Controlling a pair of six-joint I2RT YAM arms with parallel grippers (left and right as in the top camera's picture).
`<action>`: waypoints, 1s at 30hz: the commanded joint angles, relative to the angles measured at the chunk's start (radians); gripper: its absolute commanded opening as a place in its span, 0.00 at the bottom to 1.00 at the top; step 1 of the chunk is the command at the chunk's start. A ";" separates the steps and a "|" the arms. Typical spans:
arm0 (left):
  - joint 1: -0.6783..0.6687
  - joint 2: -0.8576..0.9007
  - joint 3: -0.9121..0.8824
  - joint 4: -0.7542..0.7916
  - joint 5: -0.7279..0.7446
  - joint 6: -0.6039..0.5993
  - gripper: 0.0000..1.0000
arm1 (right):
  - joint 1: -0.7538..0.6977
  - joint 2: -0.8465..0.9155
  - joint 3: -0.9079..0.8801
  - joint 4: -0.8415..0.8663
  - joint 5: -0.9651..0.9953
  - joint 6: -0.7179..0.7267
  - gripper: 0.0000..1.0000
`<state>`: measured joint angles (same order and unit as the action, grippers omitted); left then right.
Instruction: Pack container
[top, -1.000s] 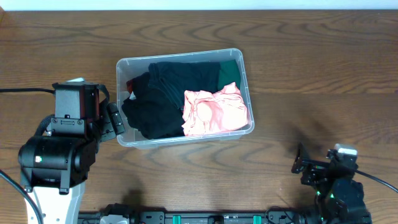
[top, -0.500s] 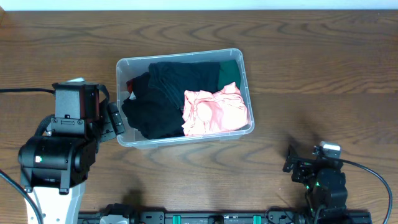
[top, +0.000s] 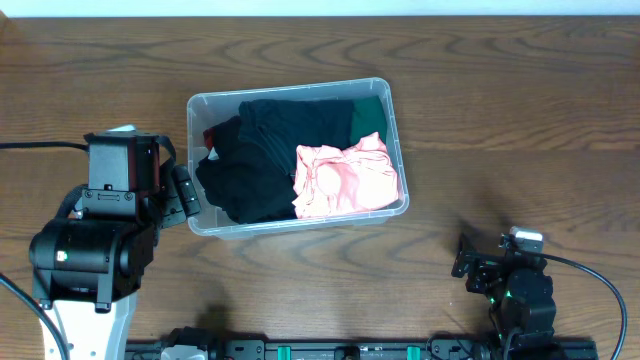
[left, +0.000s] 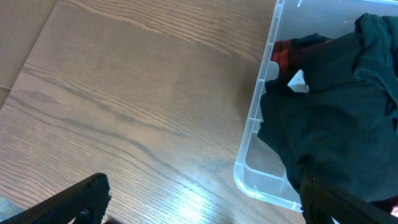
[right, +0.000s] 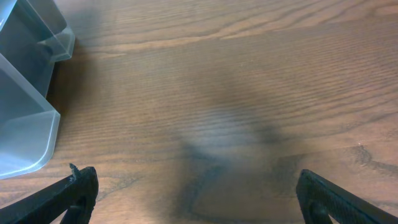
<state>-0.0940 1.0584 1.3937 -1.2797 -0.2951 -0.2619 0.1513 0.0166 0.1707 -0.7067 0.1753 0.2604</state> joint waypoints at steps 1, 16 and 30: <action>0.004 -0.001 0.003 -0.003 -0.013 -0.005 0.98 | -0.008 -0.011 -0.007 0.000 0.000 0.016 0.99; 0.004 -0.001 0.003 -0.003 -0.013 -0.005 0.98 | -0.008 -0.011 -0.007 0.000 0.000 0.016 0.99; 0.026 -0.129 -0.061 -0.003 -0.013 -0.003 0.98 | -0.008 -0.011 -0.007 0.000 0.000 0.016 0.99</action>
<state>-0.0898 0.9958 1.3590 -1.2785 -0.2947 -0.2619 0.1513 0.0166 0.1707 -0.7063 0.1749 0.2604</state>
